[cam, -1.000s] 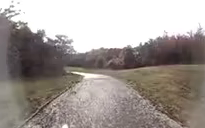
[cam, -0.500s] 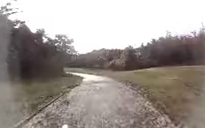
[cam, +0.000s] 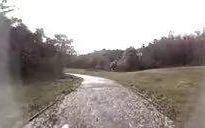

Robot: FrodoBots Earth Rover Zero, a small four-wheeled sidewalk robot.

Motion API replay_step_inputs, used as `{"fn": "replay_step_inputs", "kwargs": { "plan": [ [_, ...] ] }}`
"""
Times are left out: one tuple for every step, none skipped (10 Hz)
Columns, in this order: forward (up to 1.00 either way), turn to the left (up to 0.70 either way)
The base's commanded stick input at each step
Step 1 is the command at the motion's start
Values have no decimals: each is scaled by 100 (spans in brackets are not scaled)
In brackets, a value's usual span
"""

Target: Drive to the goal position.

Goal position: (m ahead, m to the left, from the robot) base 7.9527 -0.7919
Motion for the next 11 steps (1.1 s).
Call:
{"fn": "replay_step_inputs", "kwargs": {
  "plan": [
    [100, 12],
    [100, 0],
    [100, 0],
    [100, 0],
    [100, 0],
    [100, 0],
    [100, 0],
    [100, 0],
    [100, 0],
    [100, 0],
    [100, 0]
  ]
}}
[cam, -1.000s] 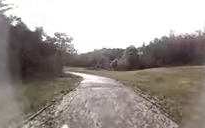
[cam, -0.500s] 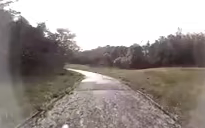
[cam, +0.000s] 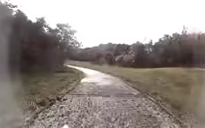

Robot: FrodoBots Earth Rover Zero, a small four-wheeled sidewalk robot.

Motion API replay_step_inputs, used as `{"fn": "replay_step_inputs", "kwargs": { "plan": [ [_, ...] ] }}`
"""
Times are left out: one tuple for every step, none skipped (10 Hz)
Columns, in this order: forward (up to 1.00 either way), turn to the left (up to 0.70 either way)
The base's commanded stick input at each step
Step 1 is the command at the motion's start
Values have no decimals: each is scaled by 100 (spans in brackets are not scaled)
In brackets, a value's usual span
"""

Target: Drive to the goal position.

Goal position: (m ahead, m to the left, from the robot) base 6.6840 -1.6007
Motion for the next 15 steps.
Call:
{"fn": "replay_step_inputs", "kwargs": {
  "plan": [
    [100, 0],
    [100, 0],
    [100, 0],
    [100, 0],
    [100, 0],
    [100, 0],
    [100, 0],
    [100, 0],
    [100, 0],
    [100, 0],
    [100, 0],
    [100, 0],
    [100, 0],
    [100, 0],
    [100, 0]
  ]
}}
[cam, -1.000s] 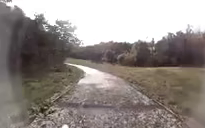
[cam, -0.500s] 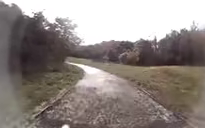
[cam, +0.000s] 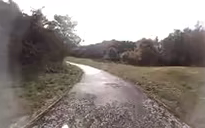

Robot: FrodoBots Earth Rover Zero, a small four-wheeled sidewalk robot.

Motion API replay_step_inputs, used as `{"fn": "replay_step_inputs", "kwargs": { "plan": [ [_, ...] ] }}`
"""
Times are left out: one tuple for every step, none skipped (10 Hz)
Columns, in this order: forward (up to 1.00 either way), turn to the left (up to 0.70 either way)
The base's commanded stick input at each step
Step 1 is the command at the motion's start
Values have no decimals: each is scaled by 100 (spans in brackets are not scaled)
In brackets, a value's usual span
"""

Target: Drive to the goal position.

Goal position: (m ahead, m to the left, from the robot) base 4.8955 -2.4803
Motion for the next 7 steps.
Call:
{"fn": "replay_step_inputs", "kwargs": {
  "plan": [
    [100, 0],
    [100, 0],
    [100, 0],
    [100, 0],
    [100, 0],
    [100, 0],
    [100, 0]
  ]
}}
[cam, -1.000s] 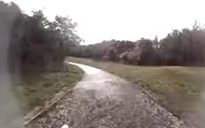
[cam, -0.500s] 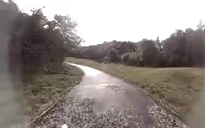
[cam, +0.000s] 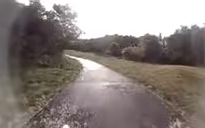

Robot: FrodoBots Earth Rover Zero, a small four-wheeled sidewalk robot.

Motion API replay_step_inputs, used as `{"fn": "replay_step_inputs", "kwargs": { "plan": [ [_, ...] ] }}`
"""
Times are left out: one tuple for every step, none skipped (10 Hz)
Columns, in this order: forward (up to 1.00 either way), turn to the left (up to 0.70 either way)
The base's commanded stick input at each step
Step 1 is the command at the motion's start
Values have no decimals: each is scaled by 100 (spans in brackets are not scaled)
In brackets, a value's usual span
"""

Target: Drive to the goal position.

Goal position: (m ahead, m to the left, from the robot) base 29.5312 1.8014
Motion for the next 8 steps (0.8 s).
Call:
{"fn": "replay_step_inputs", "kwargs": {
  "plan": [
    [100, 0],
    [100, 0],
    [100, 0],
    [100, 0],
    [100, 0],
    [100, 0],
    [100, 0],
    [100, 0]
  ]
}}
